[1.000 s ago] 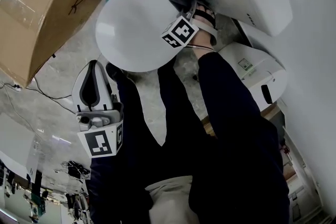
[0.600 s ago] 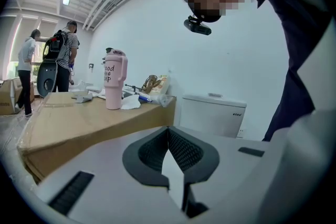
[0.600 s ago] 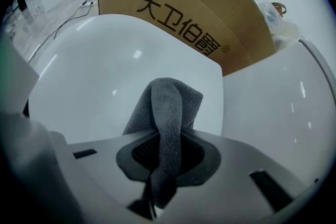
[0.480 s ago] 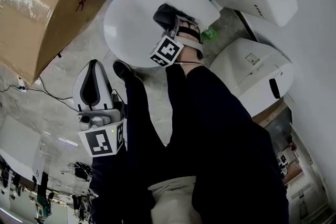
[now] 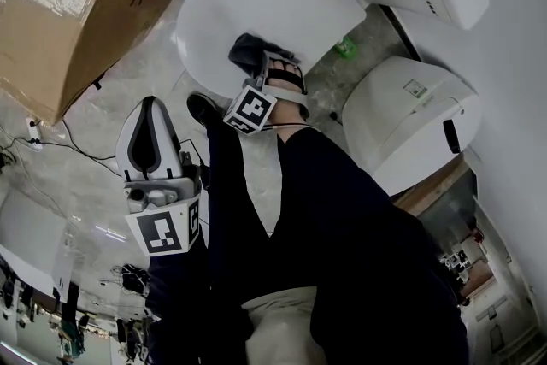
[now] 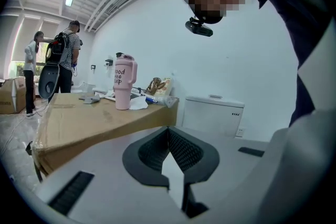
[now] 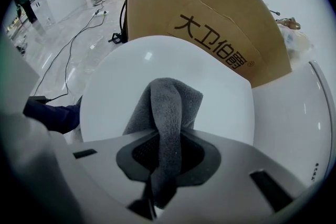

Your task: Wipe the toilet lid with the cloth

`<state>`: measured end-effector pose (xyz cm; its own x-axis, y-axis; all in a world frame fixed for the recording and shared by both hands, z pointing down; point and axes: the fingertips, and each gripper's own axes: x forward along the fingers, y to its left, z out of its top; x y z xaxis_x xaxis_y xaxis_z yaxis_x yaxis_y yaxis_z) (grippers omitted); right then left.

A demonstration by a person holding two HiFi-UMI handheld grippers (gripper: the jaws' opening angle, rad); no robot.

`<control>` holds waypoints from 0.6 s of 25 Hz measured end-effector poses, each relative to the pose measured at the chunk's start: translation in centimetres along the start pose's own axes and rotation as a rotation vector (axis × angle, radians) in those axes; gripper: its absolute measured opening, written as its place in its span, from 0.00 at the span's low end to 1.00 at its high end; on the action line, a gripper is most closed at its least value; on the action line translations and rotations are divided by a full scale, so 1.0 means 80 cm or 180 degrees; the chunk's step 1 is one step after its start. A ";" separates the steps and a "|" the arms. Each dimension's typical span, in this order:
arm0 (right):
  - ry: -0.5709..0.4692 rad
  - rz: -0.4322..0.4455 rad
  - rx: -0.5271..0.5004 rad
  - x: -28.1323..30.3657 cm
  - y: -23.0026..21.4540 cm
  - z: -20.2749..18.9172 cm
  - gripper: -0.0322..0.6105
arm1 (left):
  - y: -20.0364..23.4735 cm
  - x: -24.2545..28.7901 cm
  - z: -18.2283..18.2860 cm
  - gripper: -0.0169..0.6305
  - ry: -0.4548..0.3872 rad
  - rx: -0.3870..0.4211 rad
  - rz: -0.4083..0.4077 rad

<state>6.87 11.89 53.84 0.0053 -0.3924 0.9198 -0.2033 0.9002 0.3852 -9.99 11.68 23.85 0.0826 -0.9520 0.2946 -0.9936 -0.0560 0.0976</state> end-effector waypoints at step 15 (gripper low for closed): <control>-0.0083 0.0371 0.0097 -0.037 0.113 0.038 0.15 | 0.021 -0.030 -0.006 0.05 -0.0036 -0.0029 0.0022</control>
<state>2.02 20.60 54.36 -0.0455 -0.2905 0.9558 -0.2309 0.9339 0.2729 -11.78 14.04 23.80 0.0747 -0.9557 0.2847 -0.9935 -0.0466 0.1042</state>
